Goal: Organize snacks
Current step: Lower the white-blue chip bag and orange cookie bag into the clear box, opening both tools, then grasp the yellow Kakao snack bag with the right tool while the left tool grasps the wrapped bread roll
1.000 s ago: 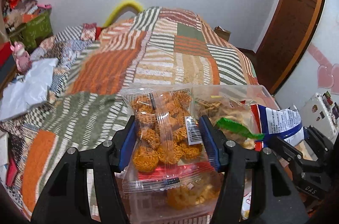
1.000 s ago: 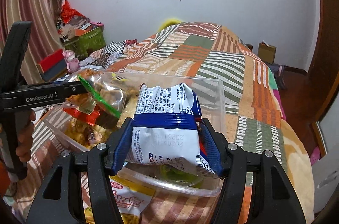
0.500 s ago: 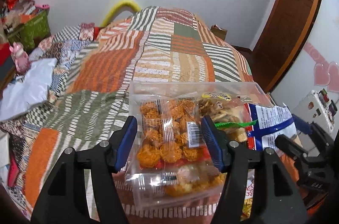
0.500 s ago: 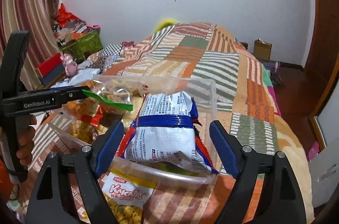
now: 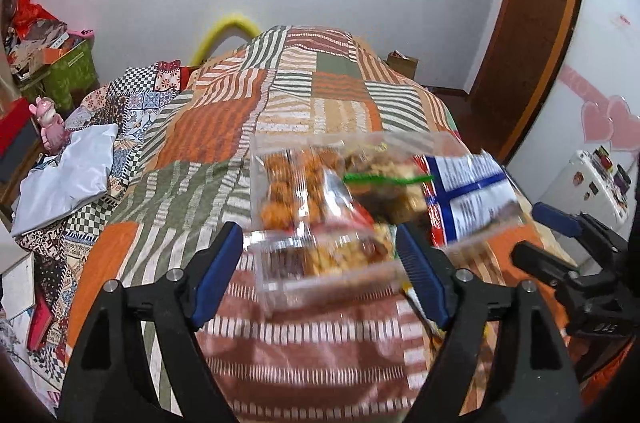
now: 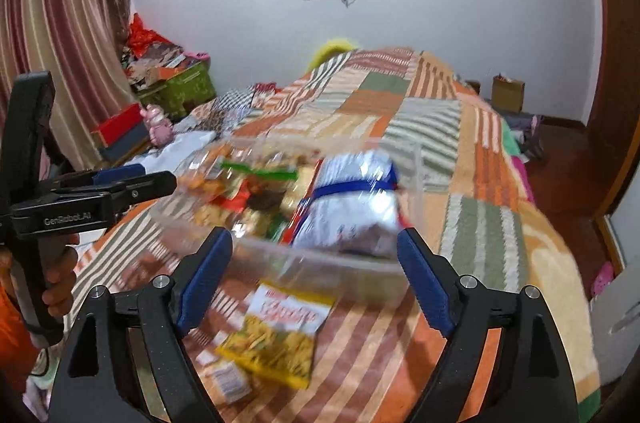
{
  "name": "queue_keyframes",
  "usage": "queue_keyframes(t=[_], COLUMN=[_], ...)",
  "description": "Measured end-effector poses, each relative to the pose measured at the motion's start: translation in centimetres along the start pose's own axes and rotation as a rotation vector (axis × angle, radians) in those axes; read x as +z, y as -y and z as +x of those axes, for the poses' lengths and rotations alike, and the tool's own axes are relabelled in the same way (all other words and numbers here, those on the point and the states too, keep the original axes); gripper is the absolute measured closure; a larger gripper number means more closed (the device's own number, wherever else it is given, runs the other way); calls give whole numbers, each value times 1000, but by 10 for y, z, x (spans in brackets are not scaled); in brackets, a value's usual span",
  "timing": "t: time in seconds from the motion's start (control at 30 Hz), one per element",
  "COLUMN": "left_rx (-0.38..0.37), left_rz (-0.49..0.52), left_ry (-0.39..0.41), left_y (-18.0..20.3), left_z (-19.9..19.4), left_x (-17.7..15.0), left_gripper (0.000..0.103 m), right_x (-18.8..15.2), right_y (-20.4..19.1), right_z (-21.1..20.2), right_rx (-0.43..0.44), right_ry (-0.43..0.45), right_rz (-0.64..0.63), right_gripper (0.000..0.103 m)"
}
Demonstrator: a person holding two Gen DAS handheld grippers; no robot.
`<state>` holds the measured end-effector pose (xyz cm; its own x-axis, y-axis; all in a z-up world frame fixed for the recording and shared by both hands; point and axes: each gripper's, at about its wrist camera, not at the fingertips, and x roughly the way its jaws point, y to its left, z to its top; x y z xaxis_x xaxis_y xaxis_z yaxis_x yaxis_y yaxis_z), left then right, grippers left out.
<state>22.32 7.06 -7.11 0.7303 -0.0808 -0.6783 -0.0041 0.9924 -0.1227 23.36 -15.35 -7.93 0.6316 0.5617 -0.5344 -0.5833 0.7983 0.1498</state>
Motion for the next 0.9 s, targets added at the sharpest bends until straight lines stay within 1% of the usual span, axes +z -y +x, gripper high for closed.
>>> queue_keyframes(t=[0.07,0.17,0.27,0.37,0.53,0.63,0.67,0.7,0.83,0.9], left_rx=[-4,2,6,3,2,1,-2,-3,-11,-19], left_rz=[3,20,36,52,80,77,72,67,51,49], left_ry=[-2,-13,-28,-51,-81,-97,-104,-108,-125,-128], left_y=[1,2,3,6,9,9,8,7,5,7], left_z=[-4,-6,-4,1,11,16,17,18,23,22], left_x=[-8,-22,-35,-46,-61,-65,-67,-67,-71,-73], left_gripper=[20,20,20,19,19,19,19,19,19,19], right_x=[-8,-21,-33,-40,-47,-47,-47,-47,-48,-49], right_y=[-3,-4,-6,-7,-8,-3,-2,-1,-3,-6], right_z=[6,17,34,46,59,63,64,64,63,61], right_rx=[5,12,23,27,39,56,57,56,48,47], right_ry=[-24,-74,-143,-192,-250,-269,-270,-272,-278,-281], right_rz=[2,9,14,15,3,32,39,43,35,19], right_gripper=[20,20,20,20,20,21,25,31,40,48])
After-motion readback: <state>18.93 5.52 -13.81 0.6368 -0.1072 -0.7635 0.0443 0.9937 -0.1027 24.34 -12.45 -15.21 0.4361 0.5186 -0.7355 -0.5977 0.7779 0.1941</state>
